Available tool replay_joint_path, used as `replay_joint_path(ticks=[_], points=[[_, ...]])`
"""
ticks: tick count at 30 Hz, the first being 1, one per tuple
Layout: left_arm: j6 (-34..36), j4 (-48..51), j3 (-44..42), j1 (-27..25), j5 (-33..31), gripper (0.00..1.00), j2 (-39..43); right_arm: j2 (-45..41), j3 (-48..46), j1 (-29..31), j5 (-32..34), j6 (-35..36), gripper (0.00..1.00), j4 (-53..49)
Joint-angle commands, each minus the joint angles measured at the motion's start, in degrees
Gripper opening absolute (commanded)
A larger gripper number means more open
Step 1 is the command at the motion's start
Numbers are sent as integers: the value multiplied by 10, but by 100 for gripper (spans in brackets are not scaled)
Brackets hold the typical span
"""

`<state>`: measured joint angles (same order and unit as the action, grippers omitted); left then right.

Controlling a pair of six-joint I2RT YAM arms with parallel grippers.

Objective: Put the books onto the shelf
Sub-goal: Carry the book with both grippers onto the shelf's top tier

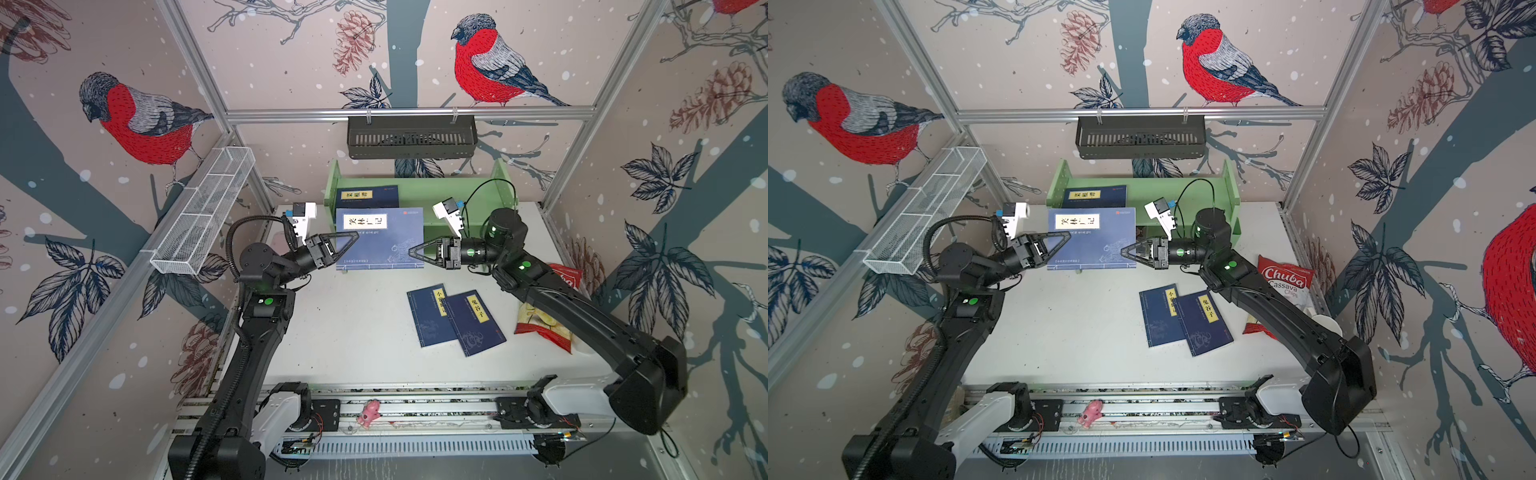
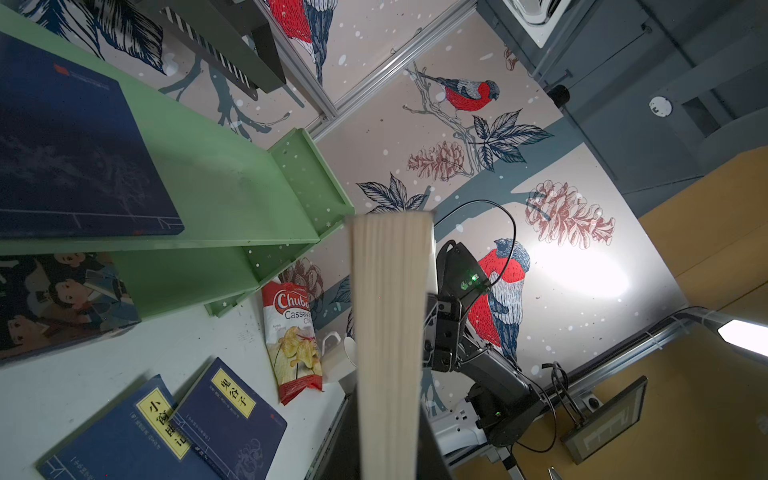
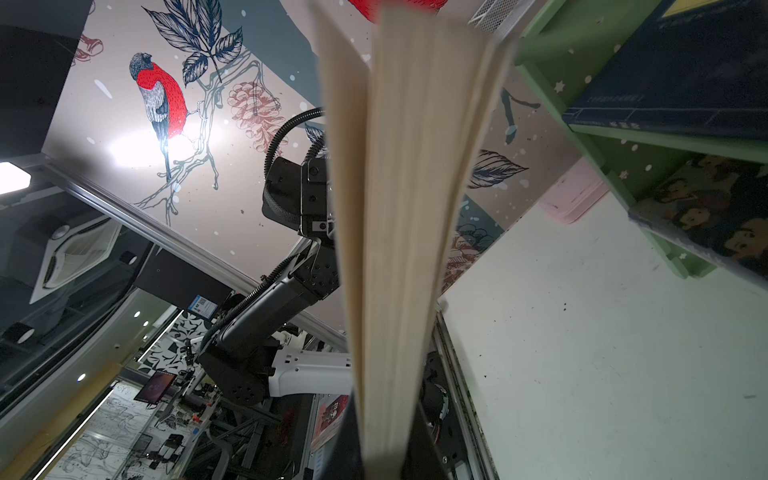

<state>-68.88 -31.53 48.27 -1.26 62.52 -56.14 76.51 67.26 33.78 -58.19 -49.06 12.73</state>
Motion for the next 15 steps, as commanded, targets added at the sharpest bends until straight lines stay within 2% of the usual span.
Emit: replay_joint_path(ticks=[1, 3, 5, 10, 15], points=[[30, 6, 9, 9, -34, 48, 2, 5, 20, -16, 0, 8, 0, 20], [51, 44, 18, 12, -44, 63, 3, 10, 32, -23, -4, 11, 1, 11], [99, 119, 37, 17, -66, 71, 6, 17, 46, -33, -11, 19, 0, -2], [182, 239, 71, 28, -117, 74, 6, 43, 79, -56, -24, 29, 0, -28], [205, 282, 86, 34, -136, 73, 8, 87, 133, -83, -28, 68, 0, -105]])
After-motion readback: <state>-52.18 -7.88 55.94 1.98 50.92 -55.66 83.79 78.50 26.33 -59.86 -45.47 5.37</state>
